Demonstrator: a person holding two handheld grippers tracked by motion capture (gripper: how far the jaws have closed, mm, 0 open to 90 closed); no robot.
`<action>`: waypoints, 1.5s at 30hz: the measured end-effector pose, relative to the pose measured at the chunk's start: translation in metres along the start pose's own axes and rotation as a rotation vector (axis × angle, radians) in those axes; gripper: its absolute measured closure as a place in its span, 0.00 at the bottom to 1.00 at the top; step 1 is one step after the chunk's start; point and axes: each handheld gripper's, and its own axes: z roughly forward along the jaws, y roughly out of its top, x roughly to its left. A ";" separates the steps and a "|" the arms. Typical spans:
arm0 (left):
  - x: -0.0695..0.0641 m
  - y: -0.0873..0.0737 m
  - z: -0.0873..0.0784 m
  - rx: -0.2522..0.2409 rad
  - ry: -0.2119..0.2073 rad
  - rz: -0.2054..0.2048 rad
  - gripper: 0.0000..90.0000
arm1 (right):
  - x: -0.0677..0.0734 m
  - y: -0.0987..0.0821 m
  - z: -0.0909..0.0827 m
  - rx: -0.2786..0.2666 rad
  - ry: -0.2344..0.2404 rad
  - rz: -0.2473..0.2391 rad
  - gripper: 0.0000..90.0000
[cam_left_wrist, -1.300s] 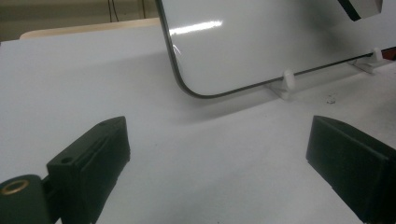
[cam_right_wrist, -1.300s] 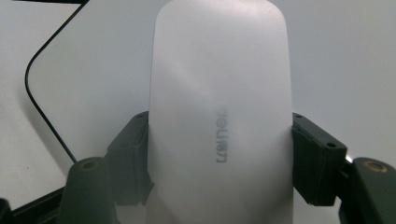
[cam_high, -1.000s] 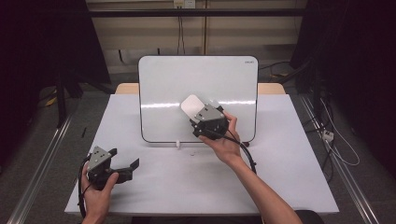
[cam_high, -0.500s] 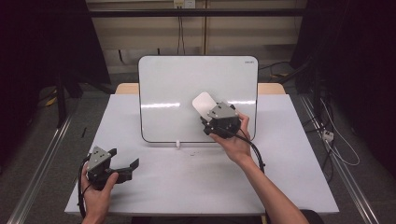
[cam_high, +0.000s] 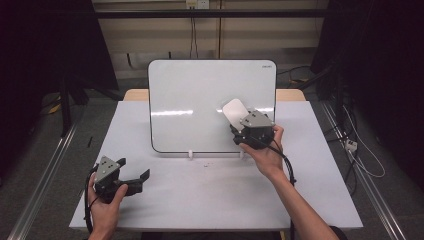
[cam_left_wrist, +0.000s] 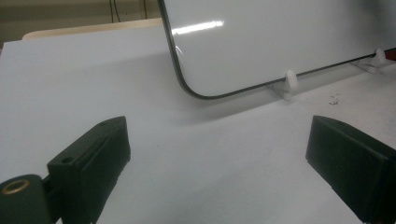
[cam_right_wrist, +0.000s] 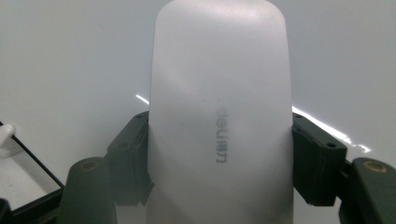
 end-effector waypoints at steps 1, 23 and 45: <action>0.000 0.000 0.000 0.001 0.002 0.000 0.07 | -0.003 -0.001 -0.001 0.000 -0.004 0.004 0.35; -0.001 -0.001 0.000 0.003 0.000 0.001 0.07 | -0.021 -0.036 -0.013 0.060 -0.068 0.026 0.35; -0.003 0.001 0.003 0.004 0.000 -0.002 0.07 | -0.012 -0.051 0.003 0.119 -0.101 -0.012 0.35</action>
